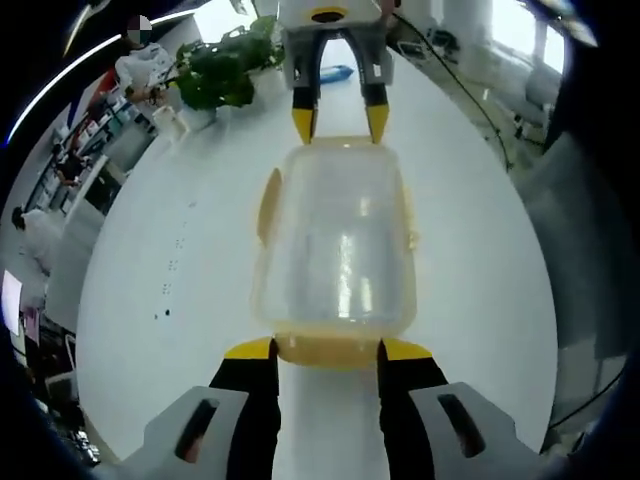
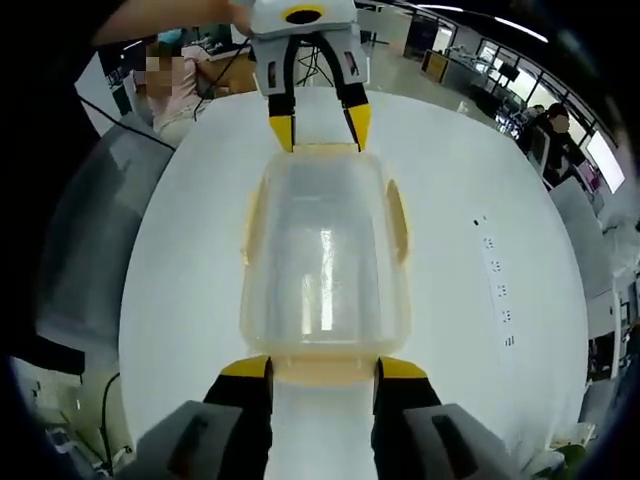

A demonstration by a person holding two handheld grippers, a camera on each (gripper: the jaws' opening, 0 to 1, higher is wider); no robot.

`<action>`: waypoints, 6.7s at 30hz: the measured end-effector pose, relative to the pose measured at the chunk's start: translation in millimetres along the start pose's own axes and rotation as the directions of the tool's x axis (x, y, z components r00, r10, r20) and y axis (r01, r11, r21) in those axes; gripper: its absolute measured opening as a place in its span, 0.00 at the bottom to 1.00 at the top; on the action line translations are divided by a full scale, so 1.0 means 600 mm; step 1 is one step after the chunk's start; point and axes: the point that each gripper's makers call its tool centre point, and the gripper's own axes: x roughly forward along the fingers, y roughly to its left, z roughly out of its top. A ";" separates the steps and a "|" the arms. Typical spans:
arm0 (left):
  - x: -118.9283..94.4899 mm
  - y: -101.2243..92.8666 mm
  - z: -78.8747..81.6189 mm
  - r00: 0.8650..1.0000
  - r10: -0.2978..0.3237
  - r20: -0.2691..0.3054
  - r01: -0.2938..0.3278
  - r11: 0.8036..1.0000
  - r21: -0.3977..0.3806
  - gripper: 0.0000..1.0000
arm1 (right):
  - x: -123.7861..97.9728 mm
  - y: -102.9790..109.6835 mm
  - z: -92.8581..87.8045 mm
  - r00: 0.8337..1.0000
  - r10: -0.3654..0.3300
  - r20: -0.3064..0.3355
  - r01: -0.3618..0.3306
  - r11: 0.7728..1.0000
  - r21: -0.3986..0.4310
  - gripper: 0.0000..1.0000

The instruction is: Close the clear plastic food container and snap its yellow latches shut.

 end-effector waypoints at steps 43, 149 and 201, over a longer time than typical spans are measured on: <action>0.068 -0.018 -0.010 0.994 -0.099 -0.043 0.097 0.995 -0.037 0.35 | 0.051 0.000 -0.053 0.987 0.055 -0.150 -0.062 0.997 -0.042 0.36; 0.123 -0.080 0.125 0.960 0.160 0.229 -0.173 0.984 0.037 0.48 | 0.097 -0.011 0.095 0.943 0.322 0.089 -0.324 0.946 0.014 0.65; 0.106 -0.114 0.138 0.966 0.086 0.242 -0.090 0.996 0.007 0.54 | 0.082 -0.021 0.109 0.918 0.381 -0.110 -0.387 0.921 -0.041 0.73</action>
